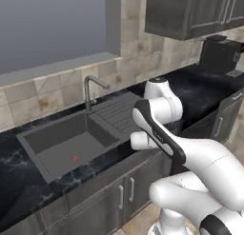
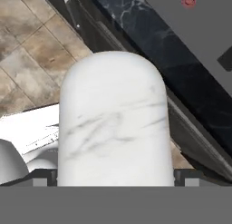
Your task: Restock the sink supplies by placing the sponge and soap dispenser on the counter and next to the sink. Make sure the soap dispenser is upright.
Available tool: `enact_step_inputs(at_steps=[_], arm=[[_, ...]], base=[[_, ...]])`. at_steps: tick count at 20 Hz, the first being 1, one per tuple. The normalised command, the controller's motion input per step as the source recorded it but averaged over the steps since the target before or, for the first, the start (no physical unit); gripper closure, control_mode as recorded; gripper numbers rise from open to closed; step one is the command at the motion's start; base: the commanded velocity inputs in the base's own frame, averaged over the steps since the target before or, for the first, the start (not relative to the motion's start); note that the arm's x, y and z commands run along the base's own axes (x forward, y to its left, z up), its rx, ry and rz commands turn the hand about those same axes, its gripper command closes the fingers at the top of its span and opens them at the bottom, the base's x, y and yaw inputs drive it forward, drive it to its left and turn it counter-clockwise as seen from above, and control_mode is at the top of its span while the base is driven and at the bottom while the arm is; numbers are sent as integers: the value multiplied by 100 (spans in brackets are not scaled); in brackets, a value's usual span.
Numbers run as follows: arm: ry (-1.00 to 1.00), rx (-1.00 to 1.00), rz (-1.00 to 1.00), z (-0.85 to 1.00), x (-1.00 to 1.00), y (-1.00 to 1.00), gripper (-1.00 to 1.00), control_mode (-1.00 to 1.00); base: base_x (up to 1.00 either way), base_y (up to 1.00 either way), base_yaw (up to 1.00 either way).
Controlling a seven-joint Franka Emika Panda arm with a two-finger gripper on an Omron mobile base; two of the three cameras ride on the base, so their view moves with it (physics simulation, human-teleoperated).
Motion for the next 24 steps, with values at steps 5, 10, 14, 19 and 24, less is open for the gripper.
enact_step_inputs(at_steps=[5, 10, 14, 19, 24], arm=[[0, 0, 0, 0, 0, 0, 100, 100], [0, 0, 0, 0, 0, 0, 100, 100], [0, 0, 0, 0, 0, 0, 100, 100], [0, 0, 0, 0, 0, 0, 100, 100], [0, 0, 0, 0, 0, 0, 100, 100]], base=[[3, 33, 52], [4, 46, 50], [18, 41, 42], [70, 21, 26], [40, 16, 11]])
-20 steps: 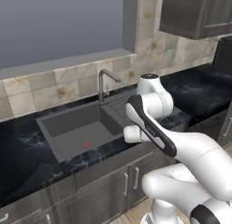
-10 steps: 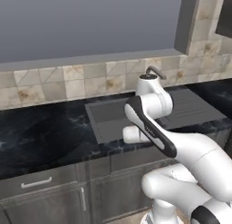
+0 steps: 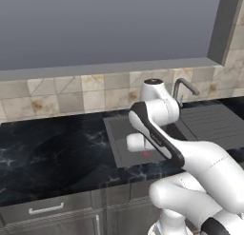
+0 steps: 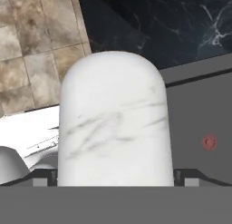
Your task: Restock the sink supplies by placing the sponge and soap dispenser on the counter and next to the sink. Make sure the soap dispenser is upright.
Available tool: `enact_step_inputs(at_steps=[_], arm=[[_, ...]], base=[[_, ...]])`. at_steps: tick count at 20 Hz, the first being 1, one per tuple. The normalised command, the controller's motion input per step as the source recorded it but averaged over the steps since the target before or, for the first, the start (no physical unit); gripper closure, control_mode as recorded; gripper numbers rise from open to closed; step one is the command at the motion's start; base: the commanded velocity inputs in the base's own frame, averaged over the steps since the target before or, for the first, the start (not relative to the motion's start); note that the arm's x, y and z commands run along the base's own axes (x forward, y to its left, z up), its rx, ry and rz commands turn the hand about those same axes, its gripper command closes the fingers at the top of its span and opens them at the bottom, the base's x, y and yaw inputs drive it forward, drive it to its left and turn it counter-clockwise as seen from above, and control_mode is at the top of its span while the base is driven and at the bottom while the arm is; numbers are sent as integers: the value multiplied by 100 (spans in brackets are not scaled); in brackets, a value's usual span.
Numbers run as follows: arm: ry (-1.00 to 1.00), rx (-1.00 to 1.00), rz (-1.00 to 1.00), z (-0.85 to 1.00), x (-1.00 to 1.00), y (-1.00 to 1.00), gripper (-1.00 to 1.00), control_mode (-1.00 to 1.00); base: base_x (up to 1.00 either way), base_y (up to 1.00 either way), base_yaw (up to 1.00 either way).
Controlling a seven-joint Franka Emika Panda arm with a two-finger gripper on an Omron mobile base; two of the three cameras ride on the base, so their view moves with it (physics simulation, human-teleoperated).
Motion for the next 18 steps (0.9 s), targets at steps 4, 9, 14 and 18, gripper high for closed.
enact_step_inputs(at_steps=[4, 9, 14, 18], arm=[[0, 0, 0, 0, 0, 0, 100, 100], [-2, -14, 0, 2, 8, 29, 100, -100], [11, -22, 5, -2, 85, 53, 100, -100], [17, -25, 15, -7, 100, 64, 100, -100]], base=[[-6, 15, 2], [0, 0, 0], [0, 0, 0], [0, 0, 0]])
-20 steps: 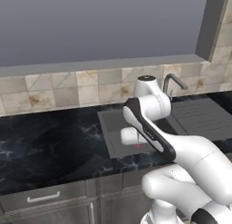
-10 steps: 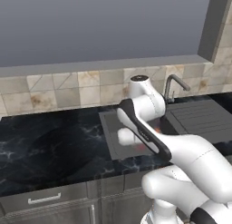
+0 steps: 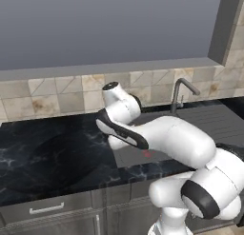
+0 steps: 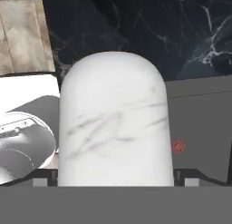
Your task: Restock the sink supplies by placing the sponge and soap dispenser on the counter and next to the sink. Make sure the soap dispenser is upright.
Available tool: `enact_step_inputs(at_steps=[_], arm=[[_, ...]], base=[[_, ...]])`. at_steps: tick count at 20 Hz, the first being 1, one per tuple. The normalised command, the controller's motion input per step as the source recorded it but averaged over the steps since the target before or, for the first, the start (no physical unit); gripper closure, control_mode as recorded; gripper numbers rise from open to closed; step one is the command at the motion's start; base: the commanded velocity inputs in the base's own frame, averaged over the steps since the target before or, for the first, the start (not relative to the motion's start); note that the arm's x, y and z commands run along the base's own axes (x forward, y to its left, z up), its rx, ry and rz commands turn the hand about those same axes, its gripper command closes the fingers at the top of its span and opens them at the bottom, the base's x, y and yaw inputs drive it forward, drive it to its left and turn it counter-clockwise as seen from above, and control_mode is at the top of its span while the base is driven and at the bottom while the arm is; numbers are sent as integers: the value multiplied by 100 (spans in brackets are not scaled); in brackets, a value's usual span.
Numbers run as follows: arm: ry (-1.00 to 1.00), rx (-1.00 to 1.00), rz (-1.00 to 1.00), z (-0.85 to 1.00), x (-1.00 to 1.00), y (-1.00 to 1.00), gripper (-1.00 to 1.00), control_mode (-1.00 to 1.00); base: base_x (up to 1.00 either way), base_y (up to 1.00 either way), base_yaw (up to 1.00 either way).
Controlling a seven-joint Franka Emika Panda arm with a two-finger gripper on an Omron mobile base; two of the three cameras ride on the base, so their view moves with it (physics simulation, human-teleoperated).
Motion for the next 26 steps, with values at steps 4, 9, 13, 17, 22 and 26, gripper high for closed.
enact_step_inputs(at_steps=[4, 9, 13, 17, 22, 26], arm=[[22, -29, 20, -19, 100, 51, 100, -100], [19, -39, 21, -29, 81, 32, 100, -100], [4, -37, 14, -27, 28, 22, 100, -100], [-11, -39, 5, -36, 0, 33, 100, -100], [-15, -31, 1, -23, 2, 21, 100, -100], [-8, -14, 0, -12, 14, 1, 100, -100]], base=[[0, 0, 0], [0, 0, 0], [0, 0, 0], [0, 0, 0], [0, 0, 0], [0, 0, 0]])
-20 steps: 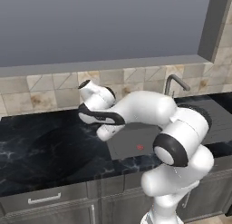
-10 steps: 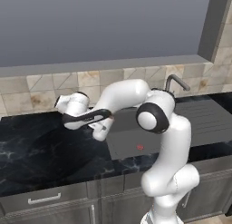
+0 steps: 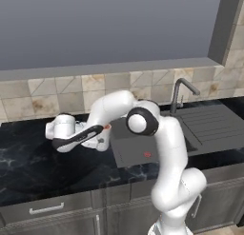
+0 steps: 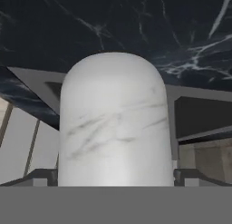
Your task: Restock the sink supplies by placing the sponge and soap dispenser on the counter and next to the sink. Make sure the soap dispenser is upright.
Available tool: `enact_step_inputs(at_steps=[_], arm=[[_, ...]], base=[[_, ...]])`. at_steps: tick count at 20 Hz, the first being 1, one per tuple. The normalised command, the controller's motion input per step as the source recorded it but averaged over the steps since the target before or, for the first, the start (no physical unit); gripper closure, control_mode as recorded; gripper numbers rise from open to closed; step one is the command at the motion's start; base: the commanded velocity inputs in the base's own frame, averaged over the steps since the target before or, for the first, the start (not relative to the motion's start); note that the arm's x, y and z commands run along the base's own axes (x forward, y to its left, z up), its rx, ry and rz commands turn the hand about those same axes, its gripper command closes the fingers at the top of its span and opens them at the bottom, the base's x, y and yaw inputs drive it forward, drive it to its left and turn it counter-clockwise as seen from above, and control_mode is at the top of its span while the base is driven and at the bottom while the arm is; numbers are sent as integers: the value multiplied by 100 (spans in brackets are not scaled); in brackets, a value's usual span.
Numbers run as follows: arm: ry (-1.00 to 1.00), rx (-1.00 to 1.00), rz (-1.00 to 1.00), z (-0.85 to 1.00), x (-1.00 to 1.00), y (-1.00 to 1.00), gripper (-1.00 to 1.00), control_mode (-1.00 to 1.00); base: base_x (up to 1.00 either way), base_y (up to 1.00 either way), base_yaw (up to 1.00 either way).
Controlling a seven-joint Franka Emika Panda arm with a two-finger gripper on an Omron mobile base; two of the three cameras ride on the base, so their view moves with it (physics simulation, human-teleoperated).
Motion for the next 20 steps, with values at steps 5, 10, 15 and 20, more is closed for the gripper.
enact_step_inputs(at_steps=[5, 10, 15, 20], arm=[[-5, -5, 0, -1, 26, 0, 100, -100], [0, -4, 0, -10, 40, 0, 100, -100], [-3, -2, 2, -20, 29, 0, 100, -100], [-2, -2, 4, -30, 13, 3, 100, -100]], base=[[0, 0, 0], [0, 0, 0], [0, 0, 0], [0, 0, 0]])
